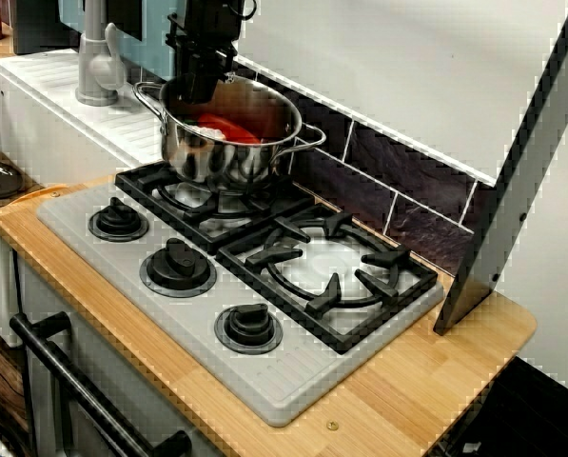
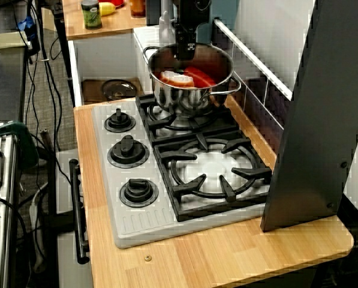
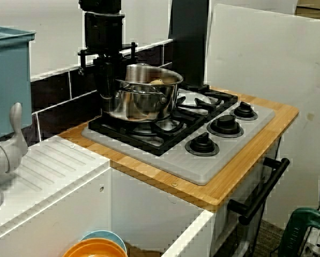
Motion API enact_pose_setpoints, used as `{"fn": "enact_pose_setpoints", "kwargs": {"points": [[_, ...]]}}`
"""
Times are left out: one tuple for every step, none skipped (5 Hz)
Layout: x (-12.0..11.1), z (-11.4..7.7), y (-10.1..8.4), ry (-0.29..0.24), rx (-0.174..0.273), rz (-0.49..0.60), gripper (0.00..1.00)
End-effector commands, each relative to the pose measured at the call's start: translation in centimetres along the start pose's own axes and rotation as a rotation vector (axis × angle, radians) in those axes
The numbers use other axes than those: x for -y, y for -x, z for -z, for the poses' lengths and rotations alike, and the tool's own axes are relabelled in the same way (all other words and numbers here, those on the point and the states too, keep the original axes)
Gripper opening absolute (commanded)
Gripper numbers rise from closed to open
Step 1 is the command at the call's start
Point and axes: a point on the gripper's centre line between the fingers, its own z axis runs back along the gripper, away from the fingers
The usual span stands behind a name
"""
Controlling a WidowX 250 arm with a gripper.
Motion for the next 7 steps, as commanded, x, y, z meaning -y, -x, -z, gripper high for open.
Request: {"fn": "enact_pose_setpoints", "kwargs": {"points": [[-0.8,-2.32,-0.32,-0.019,0.063,-0.011,0.0],[-0.89,-2.33,-0.35,-0.02,0.063,-0.019,0.0],[-0.95,-2.35,-0.42,-0.026,0.065,-0.023,1.0],[-1.02,-2.34,-0.57,-0.026,0.063,-0.024,1.0],[-1.03,-2.28,-0.69,-0.027,0.061,-0.026,1.0],[-1.0,-2.19,-0.67,-0.029,0.06,-0.025,1.0],[-0.97,-2.09,-0.66,-0.029,0.058,-0.024,1.0]]}}
